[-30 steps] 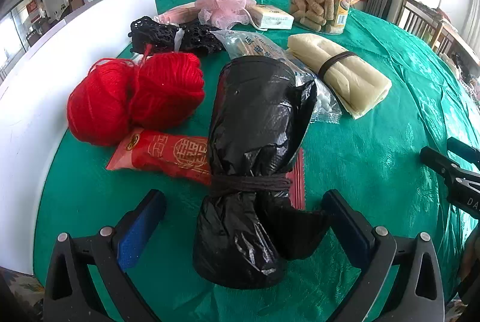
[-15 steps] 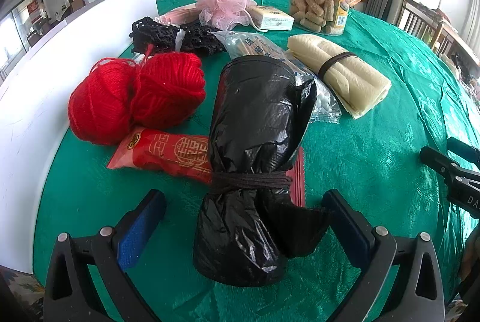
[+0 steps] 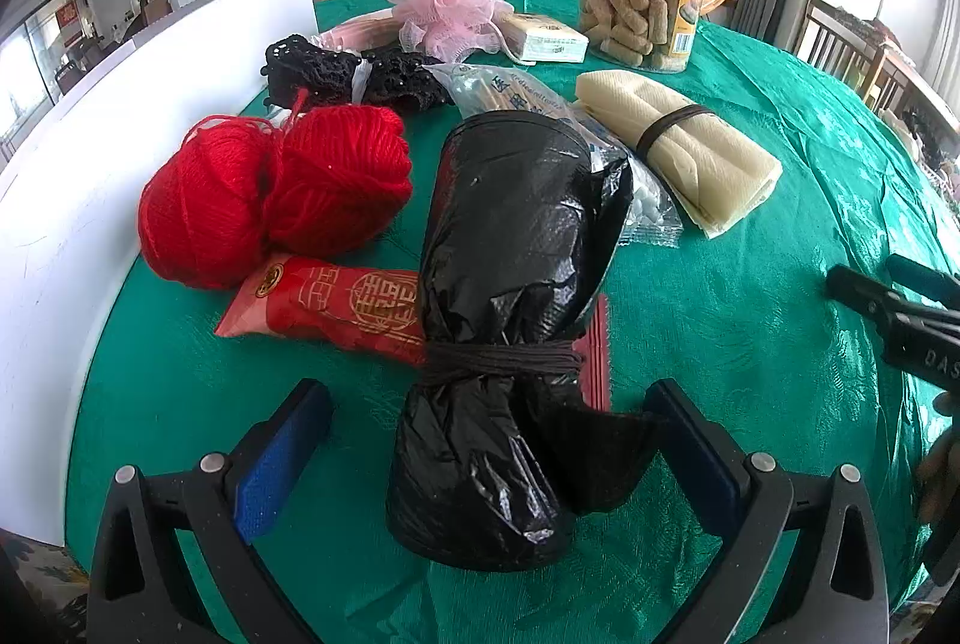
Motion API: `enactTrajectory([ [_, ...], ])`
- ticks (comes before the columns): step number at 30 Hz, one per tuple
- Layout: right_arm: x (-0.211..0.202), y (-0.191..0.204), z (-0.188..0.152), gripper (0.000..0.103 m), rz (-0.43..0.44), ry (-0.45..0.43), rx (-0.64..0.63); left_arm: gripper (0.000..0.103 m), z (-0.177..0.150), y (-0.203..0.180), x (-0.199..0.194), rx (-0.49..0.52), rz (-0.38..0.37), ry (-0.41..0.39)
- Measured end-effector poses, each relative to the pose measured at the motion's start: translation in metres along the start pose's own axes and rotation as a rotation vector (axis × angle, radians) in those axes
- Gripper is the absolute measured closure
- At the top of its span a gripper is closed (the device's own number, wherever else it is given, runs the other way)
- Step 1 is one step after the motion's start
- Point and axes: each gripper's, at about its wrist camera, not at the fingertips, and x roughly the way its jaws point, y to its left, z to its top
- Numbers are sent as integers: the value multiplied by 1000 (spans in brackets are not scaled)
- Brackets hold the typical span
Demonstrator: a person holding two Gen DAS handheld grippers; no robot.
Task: Organize soft objects
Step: 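Move the left tool toward the red yarn balls while the right tool approaches the beige cloth roll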
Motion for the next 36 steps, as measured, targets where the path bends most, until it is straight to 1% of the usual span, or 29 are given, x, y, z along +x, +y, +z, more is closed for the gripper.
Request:
enactTrajectory([
  [13,-3,1,-3,10,-6,-5,13,0,0,0,0,0,-1,3],
  [15,-3,1,-3,9,-6,-5,13,0,0,2,-1,-3,-3,23],
  [18,-3,1,-4,10,-6,-5,13,0,-4,3,-6,1,-14,102],
  [20,-3,1,-4,10,-6,-5,13,0,-9,5,-13,1,-42,150],
  [21,-3,1,-4,10,-6,-5,13,0,-11,7,-16,-4,-78,185],
  [22,-3,1,-4,10,-7,-5,13,0,-12,10,-21,-12,-108,193],
  [23,-3,1,-4,10,-7,-5,13,0,-14,16,-28,-33,-163,193],
  [24,-3,1,-4,10,-6,-5,13,0,-14,23,-35,-58,-202,178],
  [25,-3,1,-4,10,-6,-5,13,0,-13,32,-41,-80,-218,159],
  [26,-3,1,-4,10,-6,-5,13,0,-10,43,-47,-103,-213,132],
  [29,-3,1,-4,10,-7,-5,13,0,11,79,-59,-149,-126,35],
  [30,-3,1,-4,10,-7,-5,13,0,18,90,-60,-163,-101,16],
  [31,-3,1,-4,10,-6,-5,13,0,32,102,-60,-171,-93,-8],
  [33,-3,1,-4,10,-6,-5,13,0,53,112,-59,-154,-93,-52],
  [35,-3,1,-4,10,-6,-5,13,0,80,118,-53,-110,-82,-94],
  [36,-3,1,-4,10,-6,-5,13,0,90,118,-47,-89,-89,-99],
])
